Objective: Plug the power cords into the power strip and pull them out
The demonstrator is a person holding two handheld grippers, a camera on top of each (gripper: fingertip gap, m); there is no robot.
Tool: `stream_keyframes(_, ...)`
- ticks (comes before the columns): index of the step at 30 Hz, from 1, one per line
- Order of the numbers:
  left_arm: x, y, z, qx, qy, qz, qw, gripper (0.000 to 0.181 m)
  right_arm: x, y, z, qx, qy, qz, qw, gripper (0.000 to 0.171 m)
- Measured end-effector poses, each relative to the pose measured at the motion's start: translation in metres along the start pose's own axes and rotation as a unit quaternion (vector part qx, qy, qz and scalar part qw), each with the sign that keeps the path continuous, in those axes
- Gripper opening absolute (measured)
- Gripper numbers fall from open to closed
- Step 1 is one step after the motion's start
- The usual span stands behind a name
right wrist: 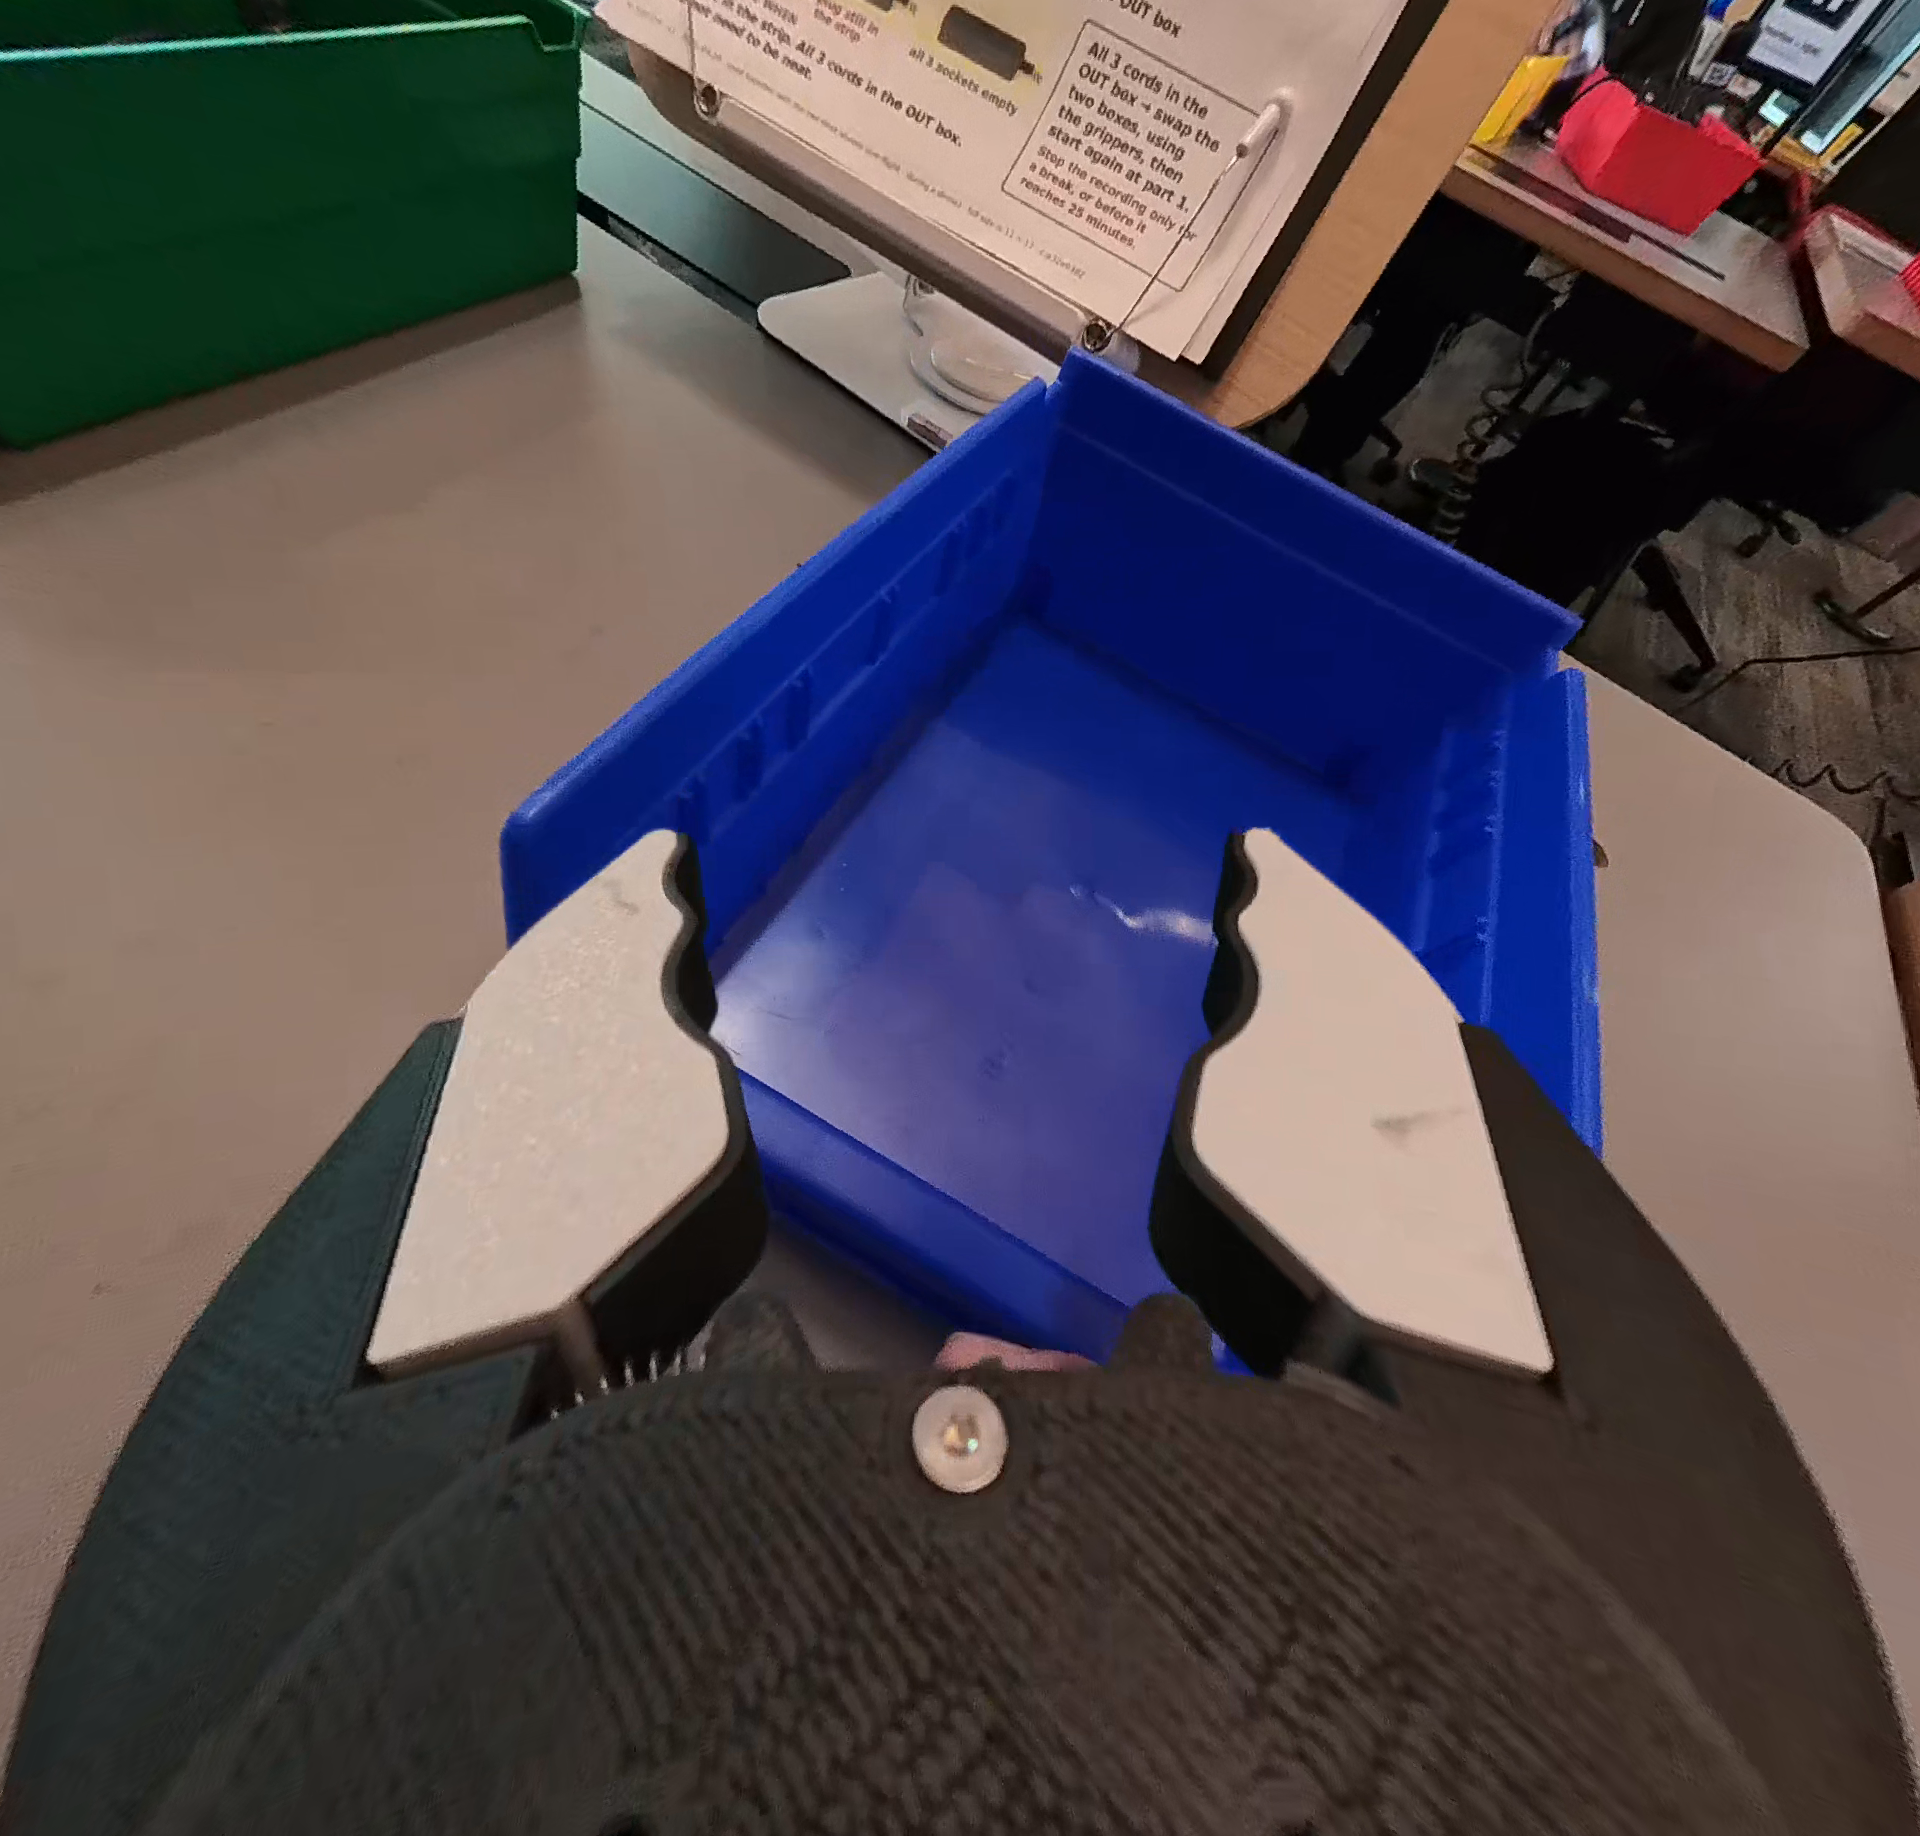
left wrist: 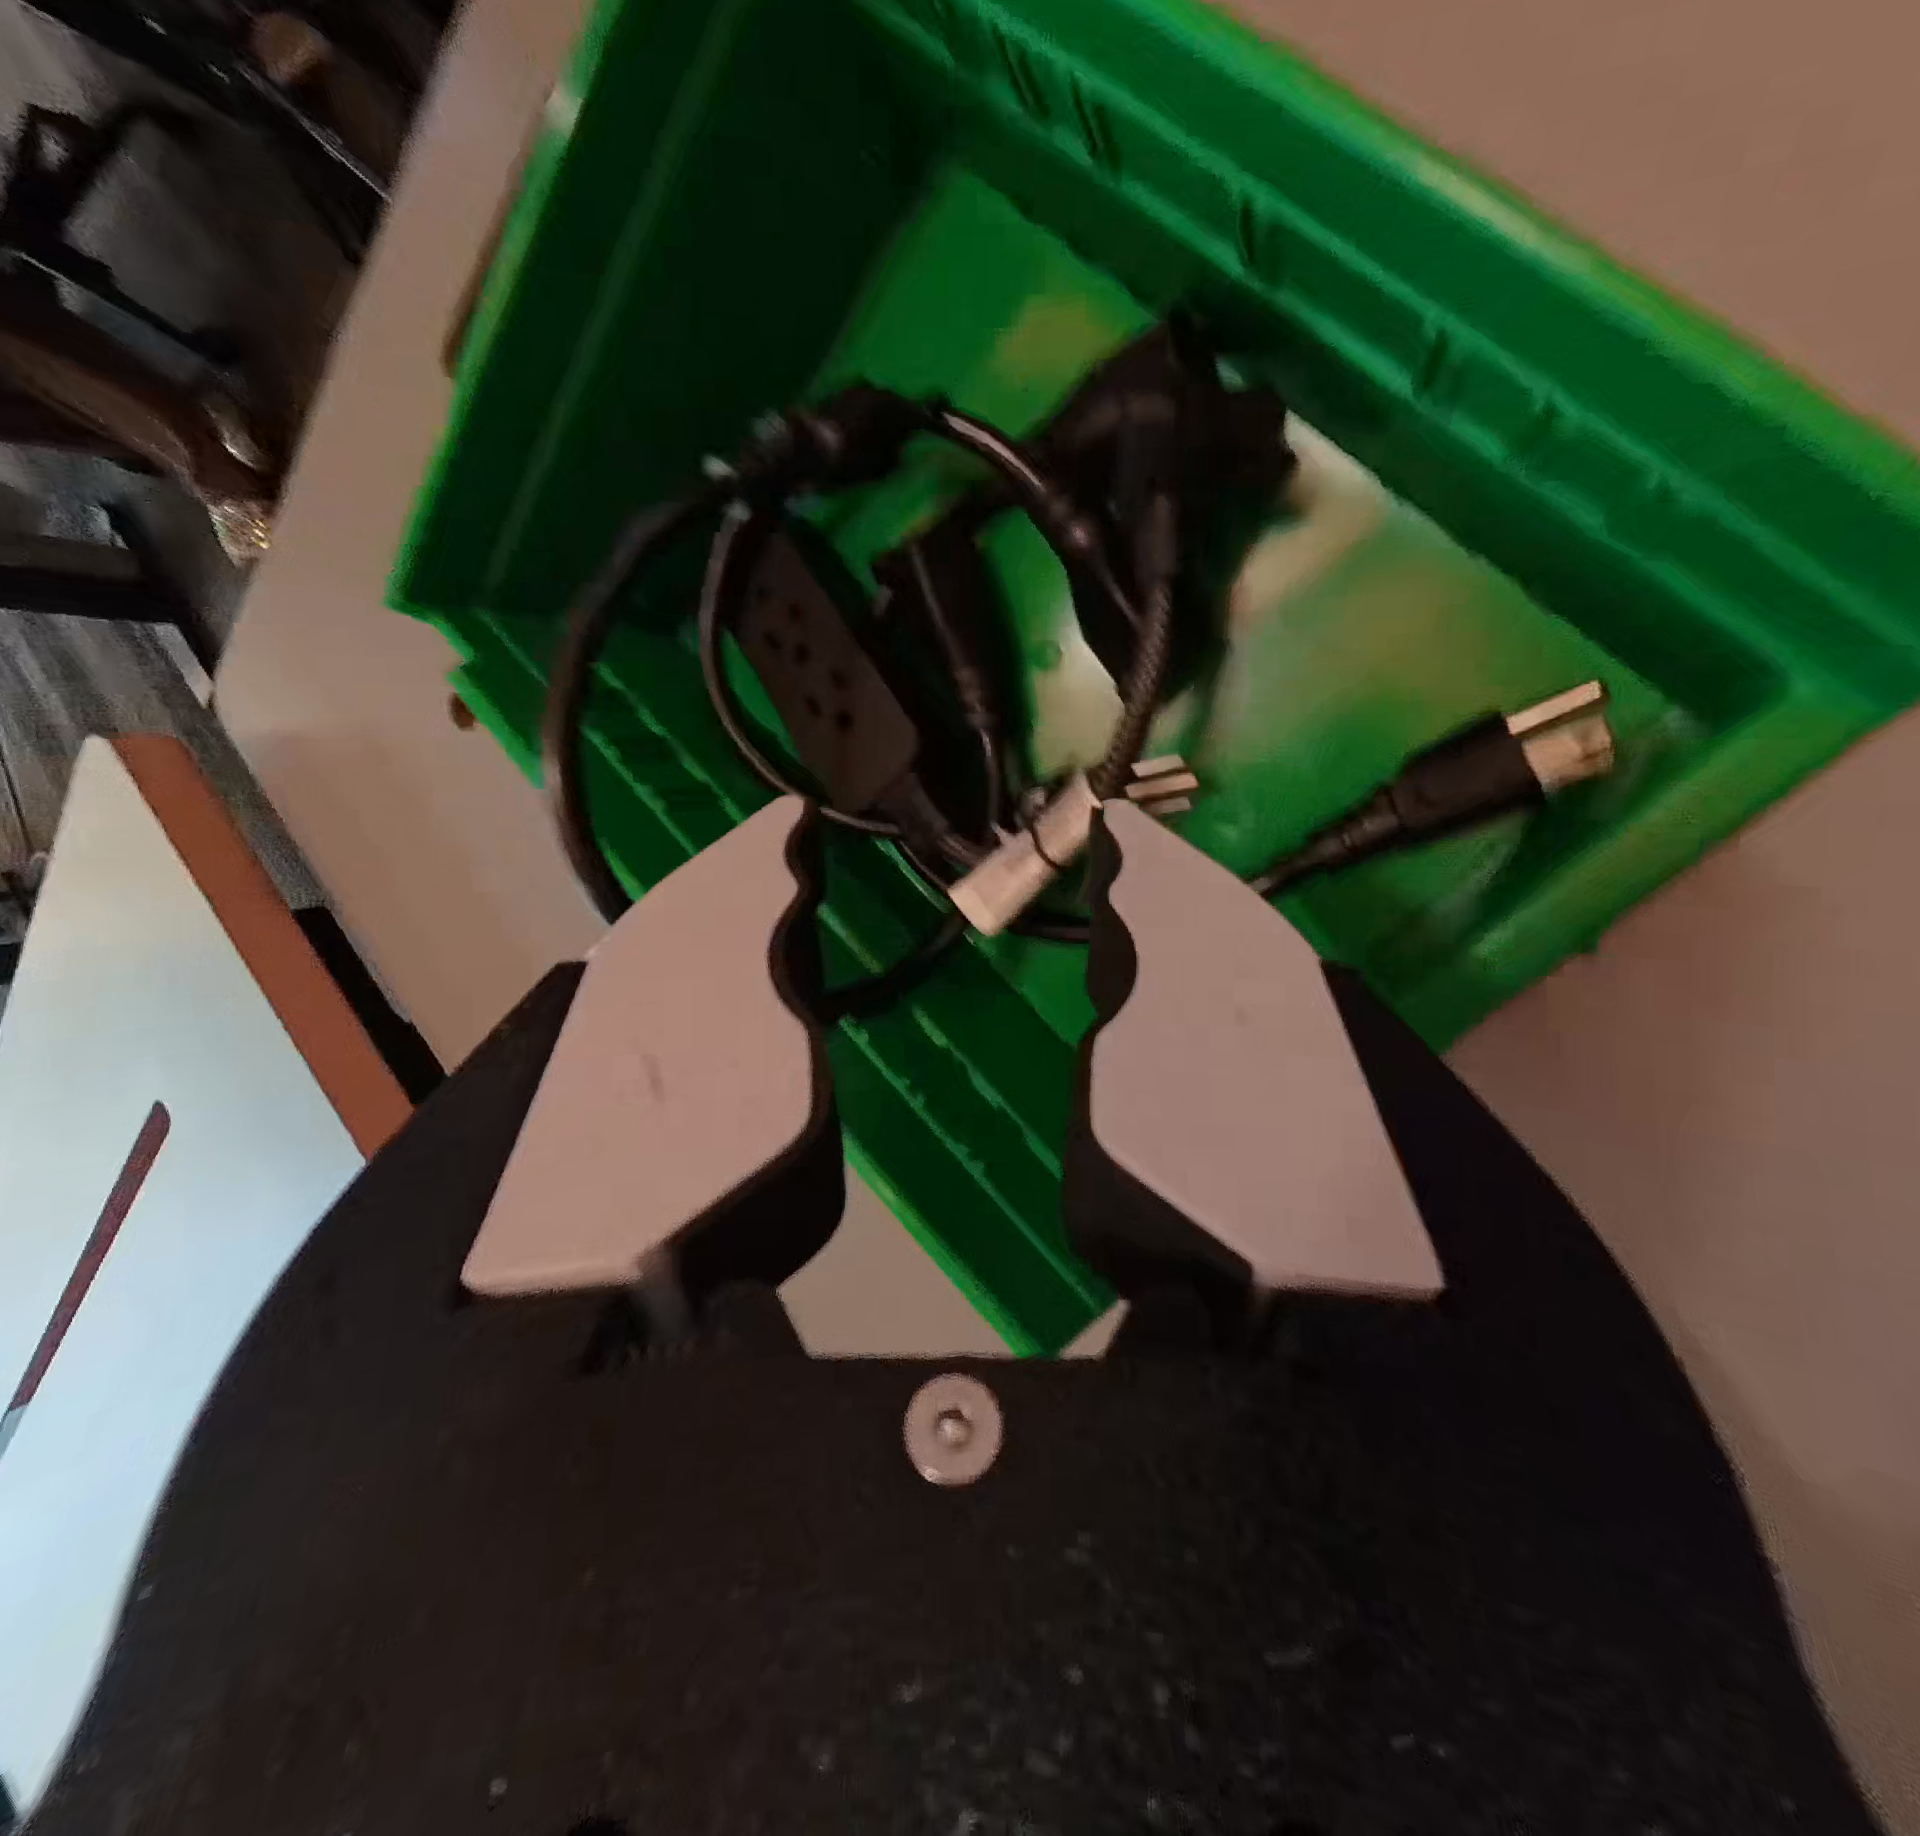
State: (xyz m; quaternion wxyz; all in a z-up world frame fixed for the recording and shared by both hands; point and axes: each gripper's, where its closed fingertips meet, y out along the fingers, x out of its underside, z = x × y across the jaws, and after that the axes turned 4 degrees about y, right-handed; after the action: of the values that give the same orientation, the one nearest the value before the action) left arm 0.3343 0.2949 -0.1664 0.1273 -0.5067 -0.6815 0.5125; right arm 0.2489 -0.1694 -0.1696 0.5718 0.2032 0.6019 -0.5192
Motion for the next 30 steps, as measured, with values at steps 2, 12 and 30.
stream_keyframes(2,-0.009,-0.002,-0.014,-0.002,-0.018,0.018,1.0,0.047,0.002,-0.002,0.004,0.003,0.001,-0.003,1.0,0.092)
stream_keyframes(12,0.035,0.056,-0.009,0.054,-0.153,-0.19,0.968,0.05,0.011,0.002,0.01,-0.002,0.009,-0.016,1.0,0.089)
stream_keyframes(30,0.058,0.091,0.004,0.102,-0.16,-0.306,0.933,0.022,0.033,0.013,0.009,-0.024,0.01,-0.052,0.998,0.087)
